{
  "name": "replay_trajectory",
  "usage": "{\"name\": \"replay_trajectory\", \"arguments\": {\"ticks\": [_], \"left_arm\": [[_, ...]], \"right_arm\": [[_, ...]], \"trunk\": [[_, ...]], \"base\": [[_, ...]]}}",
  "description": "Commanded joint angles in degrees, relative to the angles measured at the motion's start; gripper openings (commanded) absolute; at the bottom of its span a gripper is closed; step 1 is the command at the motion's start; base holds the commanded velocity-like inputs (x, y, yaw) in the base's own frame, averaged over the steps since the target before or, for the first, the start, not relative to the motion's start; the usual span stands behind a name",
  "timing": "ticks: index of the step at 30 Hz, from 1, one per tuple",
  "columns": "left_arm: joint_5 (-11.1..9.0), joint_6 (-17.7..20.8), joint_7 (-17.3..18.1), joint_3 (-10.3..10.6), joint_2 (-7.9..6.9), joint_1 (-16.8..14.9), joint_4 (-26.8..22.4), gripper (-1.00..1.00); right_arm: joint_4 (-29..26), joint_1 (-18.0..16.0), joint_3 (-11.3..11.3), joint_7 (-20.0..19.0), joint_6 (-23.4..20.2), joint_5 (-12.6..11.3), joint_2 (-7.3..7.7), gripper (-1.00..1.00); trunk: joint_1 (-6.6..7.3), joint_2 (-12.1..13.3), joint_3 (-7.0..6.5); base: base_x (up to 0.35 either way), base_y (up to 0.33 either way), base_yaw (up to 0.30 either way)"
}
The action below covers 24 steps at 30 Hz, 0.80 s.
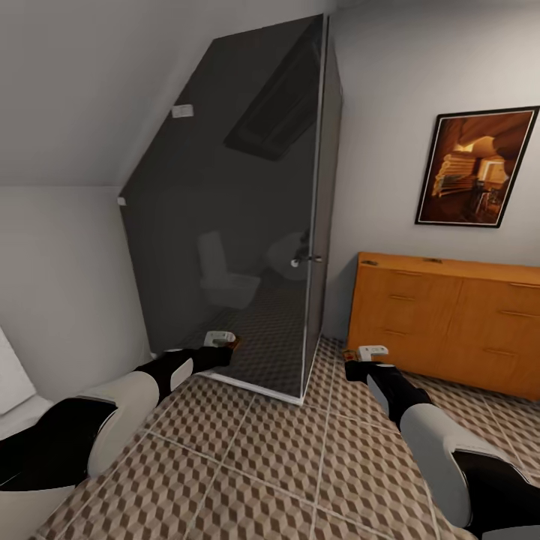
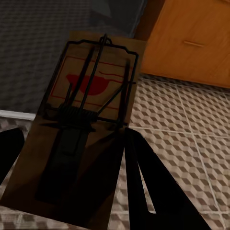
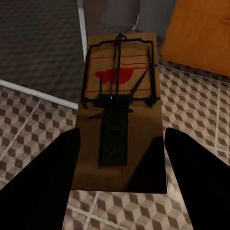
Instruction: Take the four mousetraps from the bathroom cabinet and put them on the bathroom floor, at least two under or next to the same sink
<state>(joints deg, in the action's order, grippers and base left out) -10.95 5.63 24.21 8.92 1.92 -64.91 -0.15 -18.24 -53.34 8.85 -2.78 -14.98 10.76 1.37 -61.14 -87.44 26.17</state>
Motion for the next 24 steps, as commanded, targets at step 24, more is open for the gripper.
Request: {"name": "replay_trajectory", "arguments": {"ticks": [24], "left_arm": [[-0.4, 0.2, 0.0, 0.4, 0.01, 0.0, 0.0, -1.0]], "right_arm": [[-0.1, 0.0, 0.5, -0.2, -0.5, 0.4, -0.16, -1.0]], "trunk": [[0.0, 0.0, -0.01]], "base": [[0.0, 0.0, 0.17]]}}
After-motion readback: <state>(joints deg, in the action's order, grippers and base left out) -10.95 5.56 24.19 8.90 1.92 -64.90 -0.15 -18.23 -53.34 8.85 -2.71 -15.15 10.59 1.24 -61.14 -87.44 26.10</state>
